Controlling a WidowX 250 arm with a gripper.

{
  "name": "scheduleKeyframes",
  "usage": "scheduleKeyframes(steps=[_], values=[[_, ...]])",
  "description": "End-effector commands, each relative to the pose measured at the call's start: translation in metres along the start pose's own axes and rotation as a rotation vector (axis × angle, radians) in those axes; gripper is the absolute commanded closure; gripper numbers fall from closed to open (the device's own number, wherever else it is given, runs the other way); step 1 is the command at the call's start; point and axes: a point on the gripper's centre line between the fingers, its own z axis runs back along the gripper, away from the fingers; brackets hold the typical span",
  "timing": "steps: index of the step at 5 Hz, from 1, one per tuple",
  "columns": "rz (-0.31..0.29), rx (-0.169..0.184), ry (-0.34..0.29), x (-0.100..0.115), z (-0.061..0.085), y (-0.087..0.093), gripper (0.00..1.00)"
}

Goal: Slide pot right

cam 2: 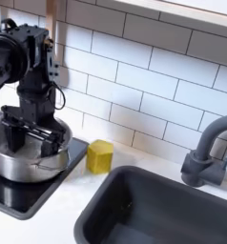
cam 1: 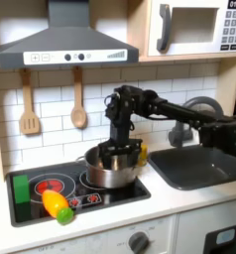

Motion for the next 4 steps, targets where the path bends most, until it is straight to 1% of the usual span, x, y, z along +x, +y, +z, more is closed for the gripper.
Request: scheduleKeyframes(steps=[1,3,4], values=[[-0.011,0.009,-0.019,-0.004,0.004,-0.004,0.00],[-0.016,0.005,-0.102,-0.010,0.037,-0.009,0.00],[-0.030,0.000,-0.171,-0.021,0.061,-0.011,0.00]])
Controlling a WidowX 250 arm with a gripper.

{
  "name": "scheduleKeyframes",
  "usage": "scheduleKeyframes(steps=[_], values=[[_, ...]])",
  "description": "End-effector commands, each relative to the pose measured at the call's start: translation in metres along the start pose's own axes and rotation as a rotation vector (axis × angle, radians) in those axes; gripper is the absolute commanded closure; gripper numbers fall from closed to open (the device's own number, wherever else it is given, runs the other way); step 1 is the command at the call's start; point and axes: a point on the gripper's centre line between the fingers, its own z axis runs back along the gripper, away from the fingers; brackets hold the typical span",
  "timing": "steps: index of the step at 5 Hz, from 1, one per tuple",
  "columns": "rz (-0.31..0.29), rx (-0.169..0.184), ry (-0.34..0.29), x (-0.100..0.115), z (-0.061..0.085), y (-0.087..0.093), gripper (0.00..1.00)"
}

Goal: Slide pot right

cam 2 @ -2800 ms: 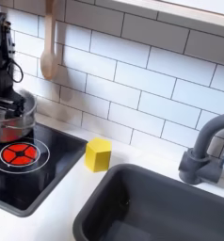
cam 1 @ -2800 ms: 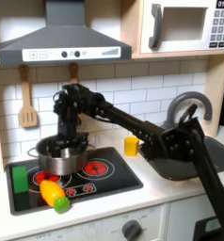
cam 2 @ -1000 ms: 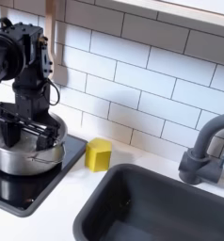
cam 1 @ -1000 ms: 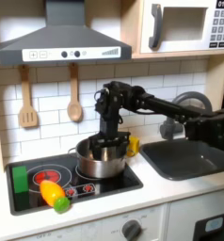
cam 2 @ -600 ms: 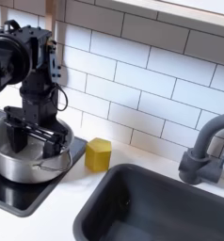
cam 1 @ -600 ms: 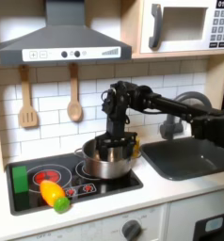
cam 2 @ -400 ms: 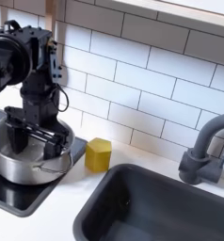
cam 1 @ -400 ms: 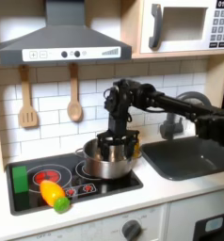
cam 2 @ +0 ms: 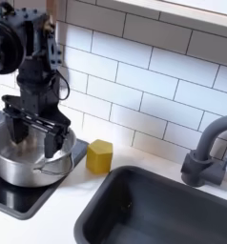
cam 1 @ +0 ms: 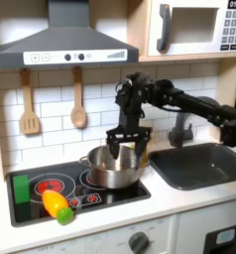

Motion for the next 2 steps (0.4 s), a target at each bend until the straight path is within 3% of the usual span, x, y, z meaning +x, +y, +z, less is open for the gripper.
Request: scheduleKeyframes(steps=[1,2], values=[[-0.024,-0.006,-0.072,-0.0057,0.0263,-0.0064,0.00],[-0.024,-0.006,-0.078,-0.0061,0.0282,-0.0063,0.00]])
